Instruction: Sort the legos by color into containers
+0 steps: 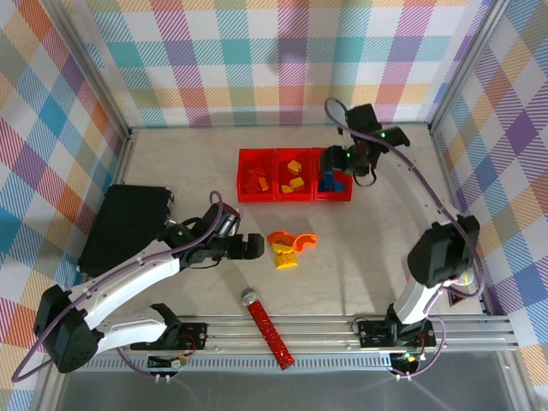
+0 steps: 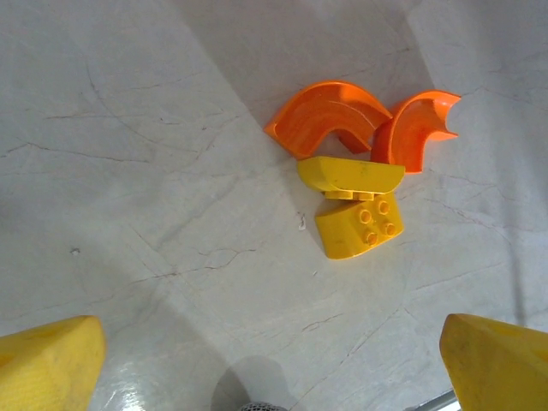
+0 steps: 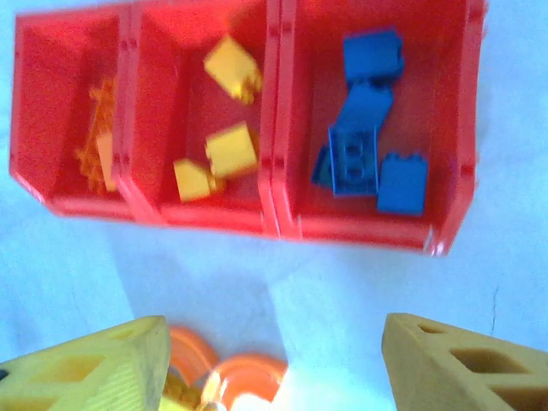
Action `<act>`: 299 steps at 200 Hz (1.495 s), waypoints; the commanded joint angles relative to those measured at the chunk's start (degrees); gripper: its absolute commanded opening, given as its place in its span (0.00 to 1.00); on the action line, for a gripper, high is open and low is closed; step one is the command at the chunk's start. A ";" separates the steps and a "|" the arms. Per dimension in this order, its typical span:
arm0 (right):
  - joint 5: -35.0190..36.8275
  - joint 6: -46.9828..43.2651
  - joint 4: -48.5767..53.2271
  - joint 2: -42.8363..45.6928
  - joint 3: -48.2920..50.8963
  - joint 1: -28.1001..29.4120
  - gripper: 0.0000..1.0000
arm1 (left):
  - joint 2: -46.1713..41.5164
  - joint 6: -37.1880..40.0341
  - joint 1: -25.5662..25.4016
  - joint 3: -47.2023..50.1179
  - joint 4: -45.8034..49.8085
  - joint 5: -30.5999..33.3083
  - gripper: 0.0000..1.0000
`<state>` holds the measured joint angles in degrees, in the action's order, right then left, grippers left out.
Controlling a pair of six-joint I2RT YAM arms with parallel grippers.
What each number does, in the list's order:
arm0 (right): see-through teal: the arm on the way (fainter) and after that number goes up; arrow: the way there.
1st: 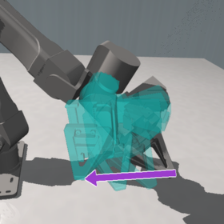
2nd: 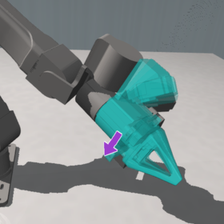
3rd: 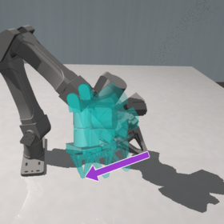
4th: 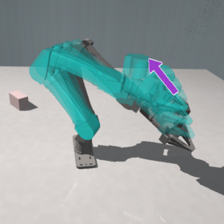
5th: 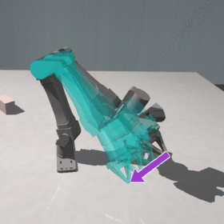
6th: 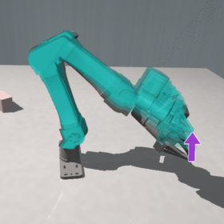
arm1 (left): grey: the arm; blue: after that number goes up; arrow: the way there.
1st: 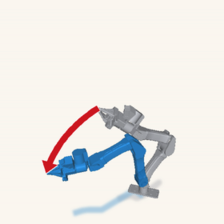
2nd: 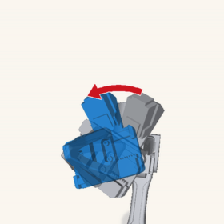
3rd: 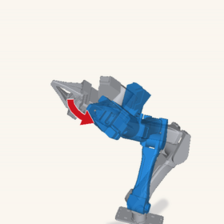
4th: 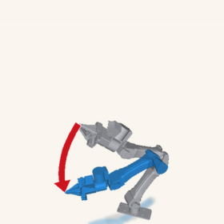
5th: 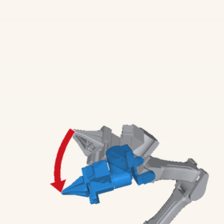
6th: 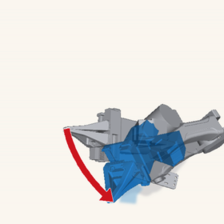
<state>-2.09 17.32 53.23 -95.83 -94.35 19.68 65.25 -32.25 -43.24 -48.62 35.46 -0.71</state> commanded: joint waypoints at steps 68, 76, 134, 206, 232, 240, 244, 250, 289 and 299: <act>-6.09 5.58 -6.01 21.79 32.93 1.06 0.68 | 22.19 -16.13 -7.98 -12.74 1.86 1.54 0.98; -5.92 5.77 -6.18 23.09 34.06 1.06 0.68 | 23.55 -17.85 -8.29 -13.69 1.82 2.12 0.97; -6.72 5.60 -8.08 27.25 39.01 1.05 0.68 | 28.60 -30.33 -8.70 -15.67 -1.19 5.45 0.83; -9.86 6.70 -11.04 28.86 42.71 1.05 0.67 | 33.89 -38.90 -9.62 -16.26 -5.58 5.81 0.75; -10.06 7.59 -11.57 31.01 45.21 1.04 0.67 | 35.54 -39.60 -9.84 -17.62 -5.59 6.79 0.73; -10.21 7.72 -11.62 31.54 45.83 1.04 0.67 | 36.25 -39.47 -9.84 -18.38 -5.18 7.19 0.72; -10.22 7.80 -11.59 31.73 46.05 1.06 0.67 | 36.56 -39.38 -9.84 -18.81 -5.07 7.38 0.72; -10.22 7.93 -11.57 31.97 46.34 1.05 0.67 | 37.25 -39.15 -9.89 -19.56 -4.92 7.48 0.71; -10.56 8.01 -10.93 33.53 47.84 1.10 0.67 | 41.15 -37.90 -9.84 -23.50 -3.31 7.37 0.68; -10.54 7.77 -10.75 33.80 48.00 1.06 0.67 | 41.82 -37.80 -9.84 -23.87 -3.21 7.42 0.67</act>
<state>-11.44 24.86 42.46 -63.61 -47.18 20.71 105.34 -70.06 -52.53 -70.61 29.95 5.67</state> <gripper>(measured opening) 0.669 0.679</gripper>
